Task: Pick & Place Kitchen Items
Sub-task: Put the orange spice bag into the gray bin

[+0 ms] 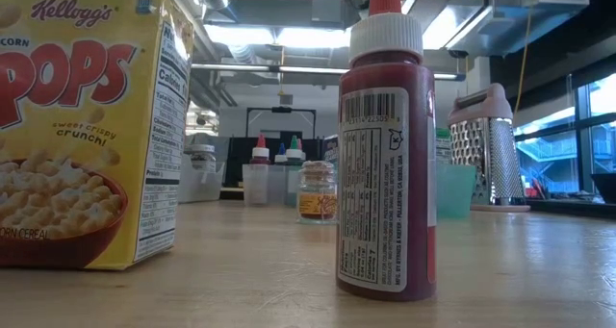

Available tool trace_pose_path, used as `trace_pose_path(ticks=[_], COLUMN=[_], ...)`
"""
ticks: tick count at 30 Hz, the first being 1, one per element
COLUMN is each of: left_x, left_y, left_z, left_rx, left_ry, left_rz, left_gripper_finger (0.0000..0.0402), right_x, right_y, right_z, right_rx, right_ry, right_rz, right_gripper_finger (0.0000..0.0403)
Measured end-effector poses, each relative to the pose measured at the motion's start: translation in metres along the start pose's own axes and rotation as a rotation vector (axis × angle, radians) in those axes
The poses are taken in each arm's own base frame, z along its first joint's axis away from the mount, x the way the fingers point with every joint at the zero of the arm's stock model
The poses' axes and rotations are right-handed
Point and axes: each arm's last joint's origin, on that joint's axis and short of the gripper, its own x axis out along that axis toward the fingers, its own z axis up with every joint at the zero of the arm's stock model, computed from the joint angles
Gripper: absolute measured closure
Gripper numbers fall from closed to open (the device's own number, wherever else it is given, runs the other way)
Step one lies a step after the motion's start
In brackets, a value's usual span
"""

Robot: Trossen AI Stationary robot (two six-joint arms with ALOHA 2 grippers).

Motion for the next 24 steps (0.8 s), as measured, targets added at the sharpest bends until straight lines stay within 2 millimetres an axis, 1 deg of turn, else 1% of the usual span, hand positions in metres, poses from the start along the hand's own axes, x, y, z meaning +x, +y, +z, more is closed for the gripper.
trace_pose_path(ticks=[6, 11, 15, 24], left_x=[0.005, 0.010, 0.013, 0.014], left_y=[-0.006, -0.011, -0.015, -0.017], left_z=[-0.012, -0.018, -0.023, -0.029], left_rx=[0.045, 0.049, 0.066, 0.031], left_ry=[0.046, 0.050, 0.079, 0.115], left_rz=[-0.014, -0.014, -0.056, -0.083], left_gripper_finger=[0.0400, 0.0400, 0.0400, 0.0390], right_x=[0.000, 0.000, 0.000, 0.000], right_y=[0.000, 0.000, 0.000, 0.000], right_z=[0.000, 0.000, 0.000, 0.000], right_rx=[0.000, 0.000, 0.005, 0.008], right_ry=[0.000, -0.001, -0.001, 0.002], right_rz=[0.000, 0.003, 0.003, 0.003], right_gripper_finger=[0.0204, 0.0204, 0.0204, 0.0204])
